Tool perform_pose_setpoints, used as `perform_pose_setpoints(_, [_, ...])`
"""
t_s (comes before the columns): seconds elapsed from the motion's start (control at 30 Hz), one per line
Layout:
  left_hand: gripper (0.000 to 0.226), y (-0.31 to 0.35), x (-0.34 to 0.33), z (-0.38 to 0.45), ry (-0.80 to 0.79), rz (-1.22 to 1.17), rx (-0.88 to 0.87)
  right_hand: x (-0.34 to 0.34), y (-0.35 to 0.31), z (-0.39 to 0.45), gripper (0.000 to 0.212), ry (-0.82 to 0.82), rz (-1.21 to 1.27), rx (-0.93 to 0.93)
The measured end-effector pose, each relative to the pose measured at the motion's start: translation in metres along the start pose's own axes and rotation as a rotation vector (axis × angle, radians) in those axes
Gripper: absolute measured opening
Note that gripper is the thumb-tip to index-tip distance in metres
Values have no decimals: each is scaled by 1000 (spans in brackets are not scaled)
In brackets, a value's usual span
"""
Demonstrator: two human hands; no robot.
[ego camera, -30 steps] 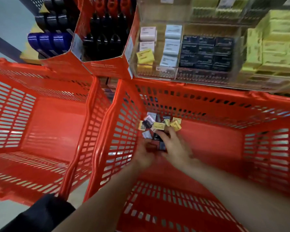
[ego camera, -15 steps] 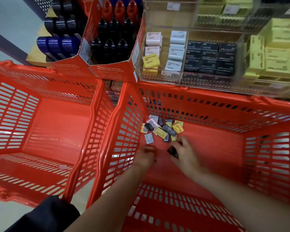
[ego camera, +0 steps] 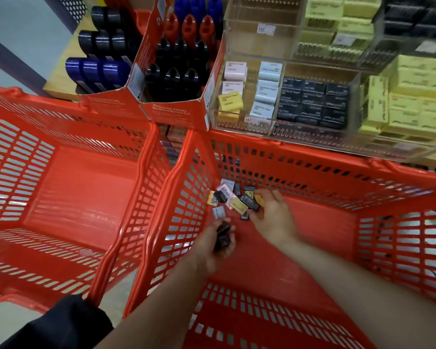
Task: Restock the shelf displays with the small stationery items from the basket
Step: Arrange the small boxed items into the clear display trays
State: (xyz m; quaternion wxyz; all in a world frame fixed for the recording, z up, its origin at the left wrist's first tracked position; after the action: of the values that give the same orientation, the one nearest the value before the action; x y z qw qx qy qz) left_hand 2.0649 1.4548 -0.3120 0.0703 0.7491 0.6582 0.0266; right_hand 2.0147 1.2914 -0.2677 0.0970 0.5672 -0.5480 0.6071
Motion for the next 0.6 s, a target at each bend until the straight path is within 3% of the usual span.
perform_pose_setpoints(0.13, [14,4,4,4,29,-23,-11,-28,-17,5,58,-27,-473,247])
perform_pose_setpoints(0.27, [14,9,3,6,13,-14,-17,-37,-22,9,41,55,-567,287])
perform_pose_setpoints(0.4, [14,13,2,6,25,45,-41,-27,-19,8,50,34,-487,274])
perform_pose_setpoints(0.5, [16,18,-4,-4,12,111,-98,-6,-20,1,55,4,-88,167])
perform_pose_setpoints(0.6, [24,27,-23,-37,-68,247,-196,39,-28,-15,56,125,174,121])
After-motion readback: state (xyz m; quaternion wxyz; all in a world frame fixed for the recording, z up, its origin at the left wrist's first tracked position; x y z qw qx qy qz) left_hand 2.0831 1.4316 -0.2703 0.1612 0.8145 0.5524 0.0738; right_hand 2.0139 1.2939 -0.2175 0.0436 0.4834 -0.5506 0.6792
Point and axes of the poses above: each hand's wrist, its own z-axis towards the middle knuckle, its own x-axis out of the back of the hand, y = z × x, the point moved 8 cm from there along z, towards the middle knuckle, and after that the axes turned 9 degrees about y, right-handed, at the moved point
